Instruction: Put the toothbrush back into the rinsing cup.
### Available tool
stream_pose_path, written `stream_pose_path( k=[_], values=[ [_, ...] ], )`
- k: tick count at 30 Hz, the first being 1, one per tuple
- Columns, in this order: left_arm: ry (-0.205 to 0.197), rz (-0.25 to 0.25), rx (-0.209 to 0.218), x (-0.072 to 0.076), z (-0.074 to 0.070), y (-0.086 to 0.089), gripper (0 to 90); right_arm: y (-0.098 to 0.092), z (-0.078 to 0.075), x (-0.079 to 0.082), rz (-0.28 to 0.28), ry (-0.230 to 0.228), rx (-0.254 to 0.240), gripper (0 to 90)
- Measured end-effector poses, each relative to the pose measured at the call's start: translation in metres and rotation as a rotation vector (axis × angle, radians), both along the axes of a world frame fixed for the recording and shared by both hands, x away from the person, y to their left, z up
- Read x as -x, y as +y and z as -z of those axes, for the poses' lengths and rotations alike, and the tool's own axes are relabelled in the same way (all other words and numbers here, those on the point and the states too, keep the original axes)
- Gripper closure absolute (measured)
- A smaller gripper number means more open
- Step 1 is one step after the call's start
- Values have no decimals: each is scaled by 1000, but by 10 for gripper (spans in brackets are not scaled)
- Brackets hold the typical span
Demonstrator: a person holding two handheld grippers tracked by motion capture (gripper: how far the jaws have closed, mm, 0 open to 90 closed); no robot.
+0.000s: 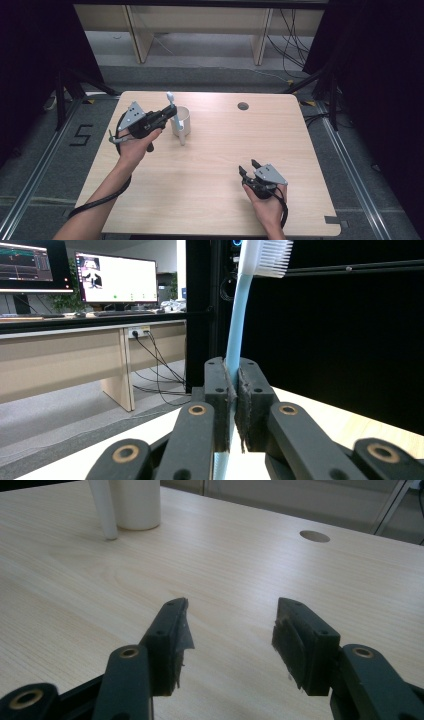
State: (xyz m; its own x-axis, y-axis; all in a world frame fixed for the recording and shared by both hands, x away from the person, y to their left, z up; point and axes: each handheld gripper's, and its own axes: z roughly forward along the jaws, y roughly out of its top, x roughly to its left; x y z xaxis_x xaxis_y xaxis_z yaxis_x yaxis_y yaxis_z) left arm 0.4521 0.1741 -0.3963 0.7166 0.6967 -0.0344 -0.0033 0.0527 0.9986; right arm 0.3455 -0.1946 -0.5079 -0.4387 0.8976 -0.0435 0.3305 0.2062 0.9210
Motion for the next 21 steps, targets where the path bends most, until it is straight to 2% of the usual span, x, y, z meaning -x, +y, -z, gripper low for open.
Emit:
stream_pose_path(
  k=[6,8,9,13,21],
  values=[
    [1,-2,-5,-4,-2,-2,841,-1,0,0,-3,-6,7,478],
    [2,-4,-4,-5,-2,-2,841,0,0,1,7,8,-11,478],
    [1,-6,-4,-6,-2,-2,841,-1,0,0,-3,-7,4,477],
    [2,-10,-9,-8,-1,-2,841,0,1,-1,4,-18,-2,477],
    [11,-20,-18,-13,4,-4,841,0,0,0,-2,-3,2,477]
  ],
)
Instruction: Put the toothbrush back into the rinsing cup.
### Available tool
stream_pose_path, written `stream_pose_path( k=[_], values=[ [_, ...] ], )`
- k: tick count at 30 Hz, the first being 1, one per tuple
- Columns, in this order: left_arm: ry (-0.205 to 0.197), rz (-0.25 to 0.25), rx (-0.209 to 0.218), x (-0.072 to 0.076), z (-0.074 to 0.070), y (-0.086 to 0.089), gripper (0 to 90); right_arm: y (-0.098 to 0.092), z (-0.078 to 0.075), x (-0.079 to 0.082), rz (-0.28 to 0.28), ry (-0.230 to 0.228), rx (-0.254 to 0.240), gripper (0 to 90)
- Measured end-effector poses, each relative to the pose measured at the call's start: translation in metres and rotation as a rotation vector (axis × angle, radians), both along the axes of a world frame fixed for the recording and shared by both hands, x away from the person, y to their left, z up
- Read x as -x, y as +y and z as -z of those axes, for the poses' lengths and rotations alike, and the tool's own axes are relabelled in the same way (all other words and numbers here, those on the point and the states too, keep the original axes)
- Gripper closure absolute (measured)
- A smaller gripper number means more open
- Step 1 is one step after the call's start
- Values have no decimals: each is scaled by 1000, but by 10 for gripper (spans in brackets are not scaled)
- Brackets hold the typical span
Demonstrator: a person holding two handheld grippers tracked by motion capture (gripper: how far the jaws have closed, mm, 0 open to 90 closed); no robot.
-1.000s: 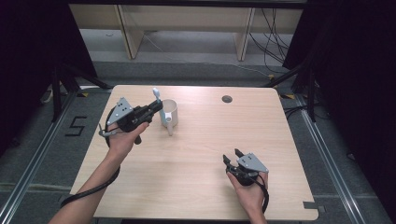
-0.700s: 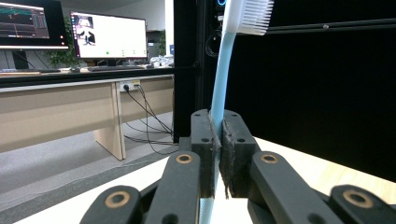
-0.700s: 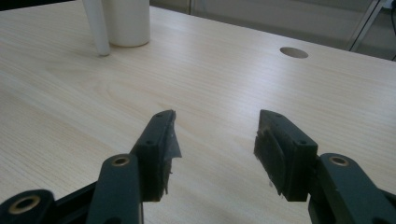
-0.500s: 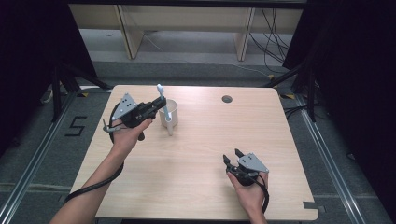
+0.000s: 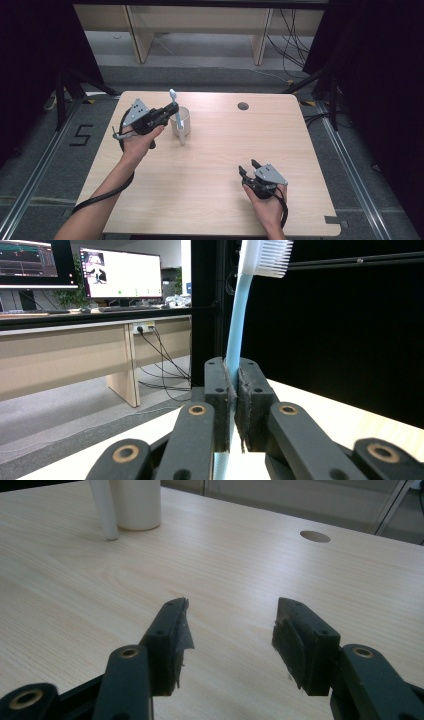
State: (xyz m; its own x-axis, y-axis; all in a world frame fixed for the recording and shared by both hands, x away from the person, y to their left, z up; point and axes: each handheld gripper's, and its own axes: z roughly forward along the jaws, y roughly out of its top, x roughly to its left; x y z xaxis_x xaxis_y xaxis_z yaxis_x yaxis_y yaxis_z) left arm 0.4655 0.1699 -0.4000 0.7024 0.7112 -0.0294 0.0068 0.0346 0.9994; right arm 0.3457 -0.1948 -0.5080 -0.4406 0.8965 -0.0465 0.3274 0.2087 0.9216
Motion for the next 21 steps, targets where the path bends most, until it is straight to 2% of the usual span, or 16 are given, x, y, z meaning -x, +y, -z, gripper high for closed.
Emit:
stream_pose_path(
  k=[13,20,21],
  values=[
    [16,-5,-16,-6,10,-4,841,0,1,-1,-5,-6,5,475],
    [23,-8,-16,-8,15,-5,841,1,1,-1,-2,9,-6,474],
    [24,-8,-18,-8,15,-5,841,1,1,-1,0,-4,-3,474]
  ],
)
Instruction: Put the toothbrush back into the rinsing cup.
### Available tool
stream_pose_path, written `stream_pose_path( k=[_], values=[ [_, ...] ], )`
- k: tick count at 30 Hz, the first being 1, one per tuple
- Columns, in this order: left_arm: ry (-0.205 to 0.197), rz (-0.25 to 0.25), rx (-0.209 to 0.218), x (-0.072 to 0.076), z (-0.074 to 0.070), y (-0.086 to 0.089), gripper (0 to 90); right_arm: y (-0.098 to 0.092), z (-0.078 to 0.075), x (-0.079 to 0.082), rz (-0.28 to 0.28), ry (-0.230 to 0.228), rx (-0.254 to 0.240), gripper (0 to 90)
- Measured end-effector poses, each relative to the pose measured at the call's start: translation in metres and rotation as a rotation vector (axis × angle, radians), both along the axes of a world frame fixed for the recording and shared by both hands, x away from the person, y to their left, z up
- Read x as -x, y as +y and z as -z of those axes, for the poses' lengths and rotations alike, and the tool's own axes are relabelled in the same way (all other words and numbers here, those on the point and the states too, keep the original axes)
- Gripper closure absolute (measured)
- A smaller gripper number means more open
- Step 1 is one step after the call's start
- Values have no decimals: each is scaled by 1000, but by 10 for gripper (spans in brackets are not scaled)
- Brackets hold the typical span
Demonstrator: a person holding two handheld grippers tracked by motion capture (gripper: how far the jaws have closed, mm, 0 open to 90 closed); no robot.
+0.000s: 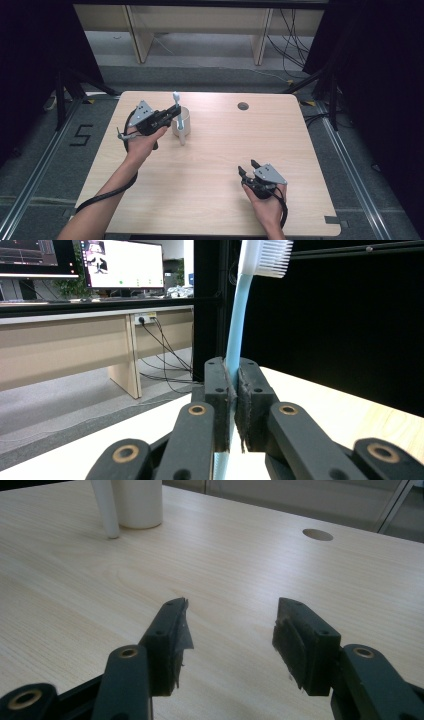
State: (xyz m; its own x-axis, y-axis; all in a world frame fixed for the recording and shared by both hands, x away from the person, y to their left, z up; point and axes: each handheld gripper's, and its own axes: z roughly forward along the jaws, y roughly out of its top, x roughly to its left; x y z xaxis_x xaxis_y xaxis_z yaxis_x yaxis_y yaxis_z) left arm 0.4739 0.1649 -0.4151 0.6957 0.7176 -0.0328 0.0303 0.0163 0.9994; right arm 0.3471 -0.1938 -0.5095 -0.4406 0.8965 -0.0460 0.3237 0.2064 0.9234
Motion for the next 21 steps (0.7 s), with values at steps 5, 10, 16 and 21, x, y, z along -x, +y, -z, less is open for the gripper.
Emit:
stream_pose_path(
  k=[5,10,16,21],
  values=[
    [4,0,-1,-1,3,-1,841,-2,-1,-2,-18,-15,33,473],
    [7,-5,-9,-2,6,-1,841,0,0,-1,-25,1,15,473],
    [16,-11,-12,-3,11,-2,841,1,1,-1,-26,2,5,471],
    [24,-15,-15,-4,15,-2,841,0,0,-1,-30,5,16,471]
  ],
)
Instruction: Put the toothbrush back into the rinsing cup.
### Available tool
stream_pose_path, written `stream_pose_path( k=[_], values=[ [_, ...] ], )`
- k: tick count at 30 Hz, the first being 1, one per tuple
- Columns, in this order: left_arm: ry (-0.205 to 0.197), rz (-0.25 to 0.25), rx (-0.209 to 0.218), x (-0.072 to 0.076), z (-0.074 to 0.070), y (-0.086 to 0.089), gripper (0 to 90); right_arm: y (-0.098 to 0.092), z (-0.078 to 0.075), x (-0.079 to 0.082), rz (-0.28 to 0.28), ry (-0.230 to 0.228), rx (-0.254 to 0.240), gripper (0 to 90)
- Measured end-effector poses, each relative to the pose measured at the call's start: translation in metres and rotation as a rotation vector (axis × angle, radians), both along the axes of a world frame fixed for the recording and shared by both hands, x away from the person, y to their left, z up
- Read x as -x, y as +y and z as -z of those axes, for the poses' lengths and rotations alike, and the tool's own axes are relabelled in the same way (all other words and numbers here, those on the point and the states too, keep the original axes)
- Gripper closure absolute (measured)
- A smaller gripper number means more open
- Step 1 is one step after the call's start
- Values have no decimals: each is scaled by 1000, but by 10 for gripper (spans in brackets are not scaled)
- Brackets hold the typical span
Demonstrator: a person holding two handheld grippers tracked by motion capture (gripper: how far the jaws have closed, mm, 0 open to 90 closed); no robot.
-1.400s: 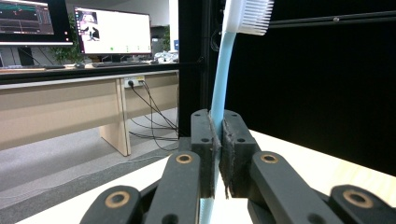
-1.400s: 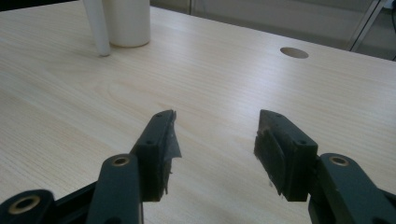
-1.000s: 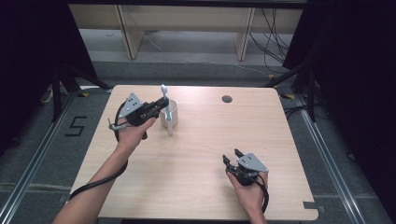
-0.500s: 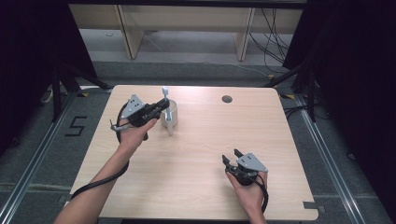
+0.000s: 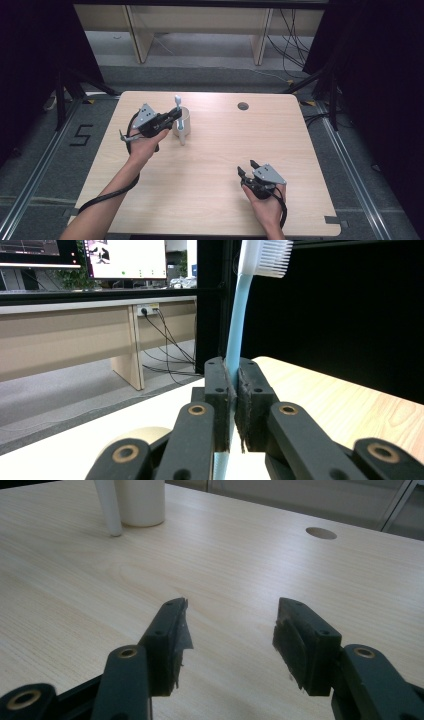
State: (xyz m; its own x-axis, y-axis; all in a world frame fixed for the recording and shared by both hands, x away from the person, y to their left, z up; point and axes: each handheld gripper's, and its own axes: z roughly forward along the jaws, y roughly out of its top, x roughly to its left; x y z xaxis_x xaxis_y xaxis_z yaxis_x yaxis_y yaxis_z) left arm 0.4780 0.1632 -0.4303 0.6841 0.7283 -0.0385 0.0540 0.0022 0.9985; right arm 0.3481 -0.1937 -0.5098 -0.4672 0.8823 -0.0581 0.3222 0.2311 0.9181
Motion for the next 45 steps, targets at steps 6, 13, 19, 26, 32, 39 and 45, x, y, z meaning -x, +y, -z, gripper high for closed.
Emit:
stream_pose_path(
  k=[6,13,19,26,32,39,45],
  values=[
    [8,-8,-6,-1,4,1,841,0,1,0,6,-9,7,470],
    [18,-8,-7,-2,10,0,841,2,2,1,18,11,-9,470],
    [27,-9,-13,-3,14,0,841,1,1,0,8,2,-1,470],
    [40,-11,-18,-5,19,-1,840,2,2,0,2,-5,12,469],
    [47,-16,-20,-6,23,-1,840,1,2,0,3,-5,14,468],
    [58,-15,-18,-7,29,-1,840,1,2,0,3,-3,15,468],
    [62,-14,-22,-8,32,-2,840,1,2,0,0,-4,15,468]
  ],
)
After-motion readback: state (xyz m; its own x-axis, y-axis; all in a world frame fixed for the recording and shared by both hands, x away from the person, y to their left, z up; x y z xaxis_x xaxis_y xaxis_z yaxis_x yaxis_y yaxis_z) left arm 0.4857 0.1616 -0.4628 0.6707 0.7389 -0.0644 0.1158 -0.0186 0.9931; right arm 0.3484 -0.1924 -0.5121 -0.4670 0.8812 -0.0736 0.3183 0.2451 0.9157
